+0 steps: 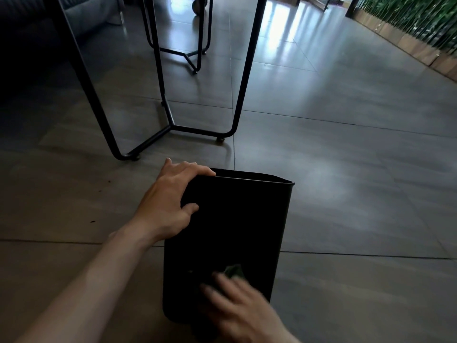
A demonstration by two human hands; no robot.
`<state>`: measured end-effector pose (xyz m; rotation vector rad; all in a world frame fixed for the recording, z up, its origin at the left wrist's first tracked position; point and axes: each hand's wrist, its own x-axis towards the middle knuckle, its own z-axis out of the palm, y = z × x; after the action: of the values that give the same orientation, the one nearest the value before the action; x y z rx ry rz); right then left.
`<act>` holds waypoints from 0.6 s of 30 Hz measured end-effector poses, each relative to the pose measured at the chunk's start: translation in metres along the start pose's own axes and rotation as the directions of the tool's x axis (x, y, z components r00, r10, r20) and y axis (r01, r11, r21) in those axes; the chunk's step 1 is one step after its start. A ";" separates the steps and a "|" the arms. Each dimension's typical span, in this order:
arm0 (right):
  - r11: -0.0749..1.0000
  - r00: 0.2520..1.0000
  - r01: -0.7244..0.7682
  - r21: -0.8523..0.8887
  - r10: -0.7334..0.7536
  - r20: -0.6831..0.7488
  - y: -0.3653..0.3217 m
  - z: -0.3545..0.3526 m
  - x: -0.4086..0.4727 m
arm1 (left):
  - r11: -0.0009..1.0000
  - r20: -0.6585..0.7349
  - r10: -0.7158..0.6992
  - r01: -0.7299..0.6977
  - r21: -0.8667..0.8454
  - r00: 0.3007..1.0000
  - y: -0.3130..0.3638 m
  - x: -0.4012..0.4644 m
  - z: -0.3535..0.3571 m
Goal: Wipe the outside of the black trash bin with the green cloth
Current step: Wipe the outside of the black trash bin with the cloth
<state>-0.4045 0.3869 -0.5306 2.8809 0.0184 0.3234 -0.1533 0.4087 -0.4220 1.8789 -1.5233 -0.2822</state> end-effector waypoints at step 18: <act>0.961 0.958 -0.261 0.091 0.269 -0.098 0.007 -0.020 0.035 | 0.999 0.019 -0.013 0.013 0.038 1.000 0.005 0.005 0.002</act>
<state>-0.3752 0.3863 -0.5023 2.9389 -0.3471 0.5413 -0.1566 0.4029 -0.4195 1.9213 -1.5394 -0.2797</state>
